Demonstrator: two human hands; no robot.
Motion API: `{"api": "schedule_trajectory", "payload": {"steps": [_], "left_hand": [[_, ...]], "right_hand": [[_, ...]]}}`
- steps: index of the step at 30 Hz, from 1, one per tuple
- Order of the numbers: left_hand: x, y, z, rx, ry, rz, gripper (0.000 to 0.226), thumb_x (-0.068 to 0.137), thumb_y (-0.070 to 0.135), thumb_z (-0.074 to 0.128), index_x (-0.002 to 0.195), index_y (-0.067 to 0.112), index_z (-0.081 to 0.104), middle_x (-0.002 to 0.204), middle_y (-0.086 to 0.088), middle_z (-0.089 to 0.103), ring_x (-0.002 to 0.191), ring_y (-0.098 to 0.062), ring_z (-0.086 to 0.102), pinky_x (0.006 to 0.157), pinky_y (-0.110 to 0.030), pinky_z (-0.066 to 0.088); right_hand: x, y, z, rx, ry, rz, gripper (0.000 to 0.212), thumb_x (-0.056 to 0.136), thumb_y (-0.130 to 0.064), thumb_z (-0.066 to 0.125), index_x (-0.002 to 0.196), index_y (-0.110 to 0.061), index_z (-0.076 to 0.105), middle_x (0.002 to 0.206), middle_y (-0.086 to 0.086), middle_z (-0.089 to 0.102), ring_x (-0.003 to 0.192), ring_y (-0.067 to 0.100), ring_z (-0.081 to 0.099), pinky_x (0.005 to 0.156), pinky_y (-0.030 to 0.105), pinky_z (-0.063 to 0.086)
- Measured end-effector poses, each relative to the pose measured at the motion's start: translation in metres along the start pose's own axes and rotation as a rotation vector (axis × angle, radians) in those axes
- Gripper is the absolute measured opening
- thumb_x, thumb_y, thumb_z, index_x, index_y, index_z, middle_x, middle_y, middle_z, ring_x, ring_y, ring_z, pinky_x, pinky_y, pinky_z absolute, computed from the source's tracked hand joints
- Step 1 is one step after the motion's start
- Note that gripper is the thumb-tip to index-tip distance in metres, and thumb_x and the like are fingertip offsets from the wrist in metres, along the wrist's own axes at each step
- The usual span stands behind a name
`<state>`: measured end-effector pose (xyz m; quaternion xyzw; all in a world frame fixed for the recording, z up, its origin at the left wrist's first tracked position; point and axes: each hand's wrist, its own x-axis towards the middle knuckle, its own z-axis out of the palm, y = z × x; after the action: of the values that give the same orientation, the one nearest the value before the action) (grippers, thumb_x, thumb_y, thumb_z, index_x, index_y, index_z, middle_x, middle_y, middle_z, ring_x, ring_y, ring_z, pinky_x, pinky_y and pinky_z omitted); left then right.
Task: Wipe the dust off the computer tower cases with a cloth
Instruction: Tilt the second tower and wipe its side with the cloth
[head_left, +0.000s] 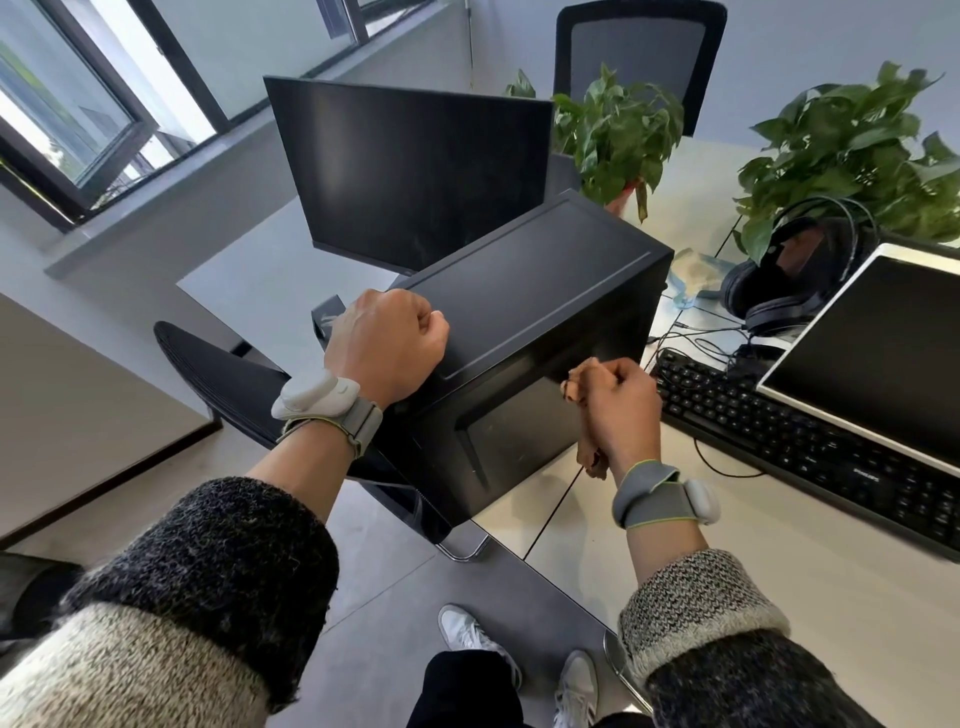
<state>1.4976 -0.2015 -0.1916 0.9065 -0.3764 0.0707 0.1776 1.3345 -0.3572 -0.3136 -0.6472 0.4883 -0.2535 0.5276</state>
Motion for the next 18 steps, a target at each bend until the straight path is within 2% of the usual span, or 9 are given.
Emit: {"api": "schedule_trajectory", "payload": {"steps": [3, 5, 9, 12, 16, 18], "left_hand": [[0.000, 0.002, -0.001, 0.005, 0.004, 0.005, 0.050, 0.095, 0.023, 0.055, 0.048, 0.023, 0.037, 0.046, 0.005, 0.036, 0.043, -0.014, 0.040, 0.048, -0.020, 0.027], [0.000, 0.001, 0.000, 0.002, -0.002, 0.008, 0.049, 0.094, 0.023, 0.055, 0.048, 0.022, 0.038, 0.046, 0.005, 0.037, 0.043, -0.014, 0.040, 0.049, -0.021, 0.028], [0.000, 0.001, -0.001, 0.011, 0.001, 0.005, 0.049, 0.094, 0.024, 0.055, 0.048, 0.022, 0.039, 0.047, 0.005, 0.038, 0.044, -0.014, 0.041, 0.048, -0.020, 0.028], [0.000, 0.001, -0.001, 0.009, 0.003, 0.004, 0.049, 0.094, 0.023, 0.055, 0.048, 0.022, 0.039, 0.047, 0.005, 0.038, 0.044, -0.014, 0.040, 0.049, -0.020, 0.027], [0.000, 0.001, 0.000, 0.011, 0.005, 0.006, 0.048, 0.095, 0.024, 0.056, 0.049, 0.022, 0.040, 0.047, 0.005, 0.040, 0.043, -0.014, 0.041, 0.049, -0.020, 0.028], [0.000, 0.000, 0.000, 0.017, 0.004, 0.003, 0.048, 0.094, 0.024, 0.055, 0.049, 0.021, 0.041, 0.047, 0.004, 0.040, 0.044, -0.014, 0.041, 0.049, -0.020, 0.028]], "right_hand": [[-0.003, 0.007, 0.004, -0.189, -0.216, 0.079, 0.022, 0.105, -0.032, 0.056, 0.094, -0.017, 0.068, 0.093, 0.006, 0.070, 0.094, 0.030, 0.067, 0.077, 0.029, 0.044], [-0.001, 0.002, 0.002, -0.245, -0.303, 0.064, 0.022, 0.100, -0.036, 0.060, 0.096, -0.017, 0.070, 0.093, 0.007, 0.073, 0.090, 0.029, 0.069, 0.077, 0.034, 0.050], [0.000, -0.020, -0.009, -0.037, -0.173, -0.088, 0.015, 0.098, -0.030, 0.066, 0.089, -0.018, 0.069, 0.084, 0.002, 0.072, 0.080, 0.018, 0.068, 0.069, 0.031, 0.050], [-0.001, -0.017, -0.008, 0.028, -0.064, -0.101, 0.017, 0.101, -0.028, 0.063, 0.090, -0.017, 0.068, 0.084, 0.001, 0.069, 0.080, 0.019, 0.064, 0.066, 0.030, 0.046], [-0.006, -0.005, -0.001, -0.185, -0.153, -0.010, 0.020, 0.105, -0.032, 0.056, 0.099, -0.015, 0.065, 0.092, 0.004, 0.067, 0.089, 0.026, 0.063, 0.071, 0.029, 0.040], [-0.009, -0.012, -0.002, -0.204, -0.192, -0.024, 0.017, 0.104, -0.032, 0.058, 0.096, -0.017, 0.065, 0.091, 0.003, 0.068, 0.086, 0.023, 0.063, 0.068, 0.028, 0.040]]}}
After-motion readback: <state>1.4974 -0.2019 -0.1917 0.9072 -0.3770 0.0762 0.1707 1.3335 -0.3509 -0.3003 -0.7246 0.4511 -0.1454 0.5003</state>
